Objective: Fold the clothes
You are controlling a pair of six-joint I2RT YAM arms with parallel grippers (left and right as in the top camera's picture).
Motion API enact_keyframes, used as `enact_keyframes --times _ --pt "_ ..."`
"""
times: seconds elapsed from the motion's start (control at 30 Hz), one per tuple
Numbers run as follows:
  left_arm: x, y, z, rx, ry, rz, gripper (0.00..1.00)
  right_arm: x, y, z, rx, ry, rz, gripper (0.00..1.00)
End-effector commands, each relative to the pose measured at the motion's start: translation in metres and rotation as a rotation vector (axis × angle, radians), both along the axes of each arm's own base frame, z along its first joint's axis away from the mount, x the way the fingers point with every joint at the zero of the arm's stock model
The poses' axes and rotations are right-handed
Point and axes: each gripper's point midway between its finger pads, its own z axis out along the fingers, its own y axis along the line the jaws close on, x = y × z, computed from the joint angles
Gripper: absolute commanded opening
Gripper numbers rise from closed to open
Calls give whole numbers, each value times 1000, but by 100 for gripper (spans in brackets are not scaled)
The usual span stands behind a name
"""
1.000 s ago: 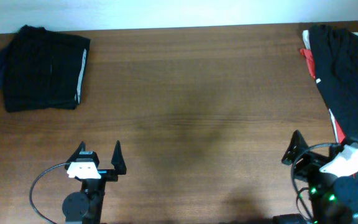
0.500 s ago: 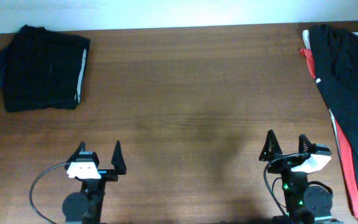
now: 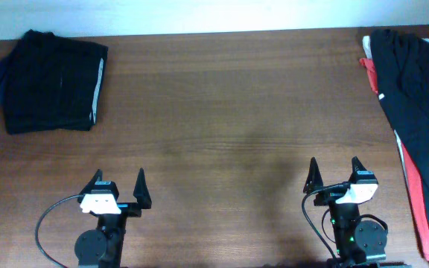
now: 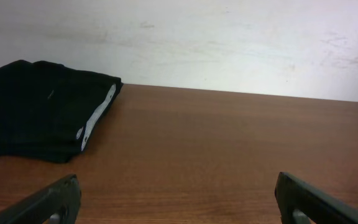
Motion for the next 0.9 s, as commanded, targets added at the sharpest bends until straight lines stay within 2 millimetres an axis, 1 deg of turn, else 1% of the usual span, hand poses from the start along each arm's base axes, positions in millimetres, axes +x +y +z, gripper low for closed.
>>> enact_keyframes --times 0.0,0.03,0.13,0.87 --pt "0 0 -2 -8 5 0 99 -1 0 -14 -57 52 6 99" --pt "0 0 -2 -8 5 0 99 -1 0 -19 -61 71 11 99" --pt "0 0 -2 -8 5 0 99 -1 -2 -19 -97 71 6 99" --pt "0 0 -2 -9 5 0 99 -1 -2 -19 -96 71 7 99"
